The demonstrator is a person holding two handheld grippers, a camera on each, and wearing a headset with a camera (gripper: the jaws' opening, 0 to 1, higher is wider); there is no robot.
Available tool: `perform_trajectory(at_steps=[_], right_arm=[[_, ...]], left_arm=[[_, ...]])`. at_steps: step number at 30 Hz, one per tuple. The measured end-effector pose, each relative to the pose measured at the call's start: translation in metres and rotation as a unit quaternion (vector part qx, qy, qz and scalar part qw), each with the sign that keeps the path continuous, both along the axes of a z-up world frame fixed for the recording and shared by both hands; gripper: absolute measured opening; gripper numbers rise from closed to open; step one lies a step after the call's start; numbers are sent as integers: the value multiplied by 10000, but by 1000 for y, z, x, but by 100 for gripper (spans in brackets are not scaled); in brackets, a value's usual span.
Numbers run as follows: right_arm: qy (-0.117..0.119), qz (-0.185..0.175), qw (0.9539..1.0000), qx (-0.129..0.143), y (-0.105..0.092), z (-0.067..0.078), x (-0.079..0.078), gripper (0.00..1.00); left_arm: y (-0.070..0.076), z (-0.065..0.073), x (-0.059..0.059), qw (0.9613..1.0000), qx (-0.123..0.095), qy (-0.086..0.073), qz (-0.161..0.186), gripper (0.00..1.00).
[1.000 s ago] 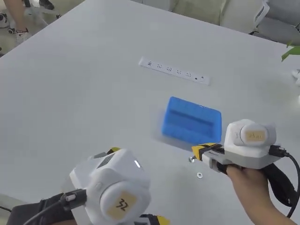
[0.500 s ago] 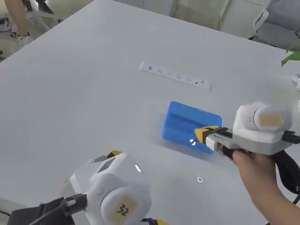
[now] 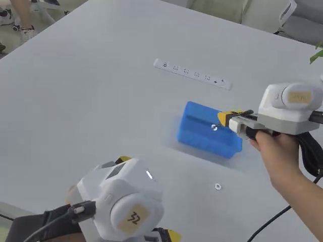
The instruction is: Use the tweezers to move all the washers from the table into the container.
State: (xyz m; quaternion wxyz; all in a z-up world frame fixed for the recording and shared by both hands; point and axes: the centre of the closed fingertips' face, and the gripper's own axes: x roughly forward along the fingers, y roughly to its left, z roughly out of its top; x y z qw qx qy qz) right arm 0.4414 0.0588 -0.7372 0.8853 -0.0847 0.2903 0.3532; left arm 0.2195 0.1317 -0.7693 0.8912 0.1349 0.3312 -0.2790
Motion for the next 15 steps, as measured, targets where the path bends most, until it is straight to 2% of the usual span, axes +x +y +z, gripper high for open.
perform_trajectory(at_steps=[4,9,11,13,15], right_arm=[[115,20,9997,-199,0,-20,7,4],[214,108,9988,-429,2,-33,8,4],[266,112,9981,-545,-1,-44,10,4],[360,93,9977,-570,-3,-53,13,4],[432,77,9975,-563,-3,-54,11,4]], left_arm=[[0,0,0,10000,-12,8,9,99],[2,-1,0,10000,0,19,16,99],[2,-2,-1,10000,-6,39,26,99],[3,-2,-1,10000,9,48,27,99],[3,-3,-2,10000,5,60,29,99]])
